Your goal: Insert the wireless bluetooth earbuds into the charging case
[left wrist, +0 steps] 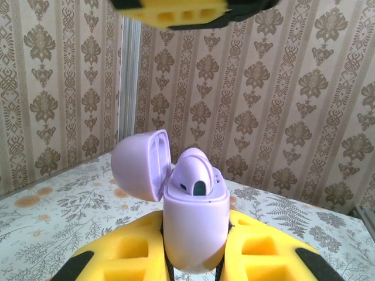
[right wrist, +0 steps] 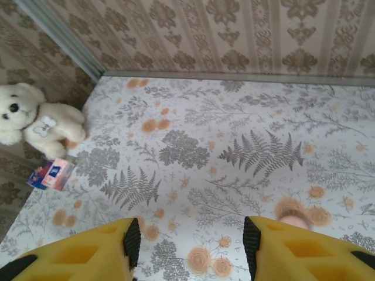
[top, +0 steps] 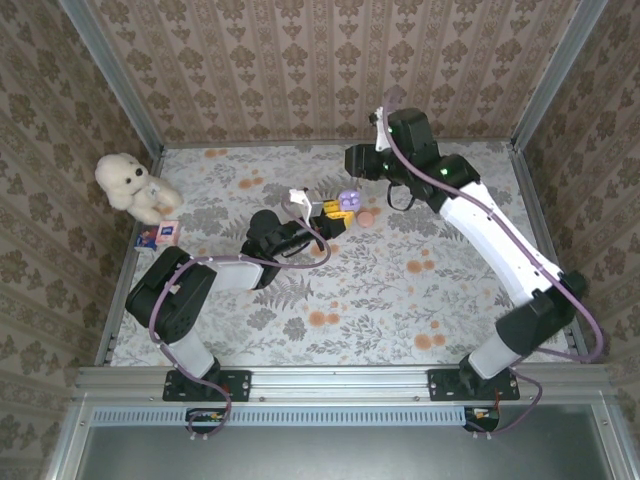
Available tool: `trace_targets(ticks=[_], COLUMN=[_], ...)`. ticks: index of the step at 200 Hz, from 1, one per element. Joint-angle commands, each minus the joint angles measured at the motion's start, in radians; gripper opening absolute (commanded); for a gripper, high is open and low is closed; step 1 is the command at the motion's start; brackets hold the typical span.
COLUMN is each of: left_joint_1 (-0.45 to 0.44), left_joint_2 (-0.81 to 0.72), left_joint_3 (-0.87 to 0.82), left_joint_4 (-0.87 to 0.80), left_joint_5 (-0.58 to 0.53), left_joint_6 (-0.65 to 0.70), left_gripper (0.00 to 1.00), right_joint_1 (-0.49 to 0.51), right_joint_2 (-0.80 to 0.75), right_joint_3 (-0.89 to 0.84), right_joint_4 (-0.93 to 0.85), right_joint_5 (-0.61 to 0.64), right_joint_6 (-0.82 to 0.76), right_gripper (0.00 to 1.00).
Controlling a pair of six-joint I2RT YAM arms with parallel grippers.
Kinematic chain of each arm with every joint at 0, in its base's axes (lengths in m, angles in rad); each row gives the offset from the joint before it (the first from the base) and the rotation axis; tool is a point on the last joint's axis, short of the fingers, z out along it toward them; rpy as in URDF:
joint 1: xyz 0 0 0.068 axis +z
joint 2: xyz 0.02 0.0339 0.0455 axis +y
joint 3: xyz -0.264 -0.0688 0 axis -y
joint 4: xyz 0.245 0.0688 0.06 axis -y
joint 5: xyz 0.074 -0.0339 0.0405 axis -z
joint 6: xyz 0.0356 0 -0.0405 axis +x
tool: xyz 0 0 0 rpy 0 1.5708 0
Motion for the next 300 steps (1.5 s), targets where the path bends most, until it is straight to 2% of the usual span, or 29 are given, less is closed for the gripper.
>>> trace_targets(ticks=[1,52,145,167,184,212,240,275,300], left_joint_1=[-0.005,-0.005,0.006,0.008,0.010,0.021,0.041,0.065,0.068], left_joint_2=[-0.018,-0.010,0.023,0.026,0.030,0.032,0.033,0.072,0.132], left_joint_3=[0.027,0.034,0.054,0.057,0.054,0.035,0.035,0.148,0.198], left_joint_4=[0.047,0.047,0.047,0.046,0.041,-0.004,-0.165,-0.636,-0.771], left_joint_5=[0.028,0.022,-0.012,-0.016,-0.019,-0.033,-0.075,-0.107,-0.112], left_joint_6=[0.010,0.010,-0.017,-0.022,-0.035,-0.070,-0.167,-0.295,-0.340], left_gripper=[0.00,0.00,0.00,0.00,0.00,0.00,0.00,0.00,0.00], right_joint_1=[-0.027,-0.033,-0.022,-0.024,-0.035,-0.086,-0.121,-0.123,-0.125], right_joint_2=[0.115,0.244,0.063,0.031,0.003,-0.056,-0.098,-0.115,-0.117], right_joint_3=[0.081,0.190,-0.091,-0.130,-0.153,-0.235,-0.326,-0.414,-0.449], right_joint_4=[-0.210,-0.330,-0.245,-0.226,-0.209,-0.151,-0.102,-0.062,-0.036], right_joint_5=[-0.080,-0.167,-0.198,-0.160,-0.078,0.015,0.026,0.024,0.024], right_joint_6=[0.010,-0.028,-0.007,0.007,0.046,0.123,0.159,0.178,0.193], right_gripper=[0.51,0.44,0.36,0.36,0.43,0.46,0.48,0.48,0.48])
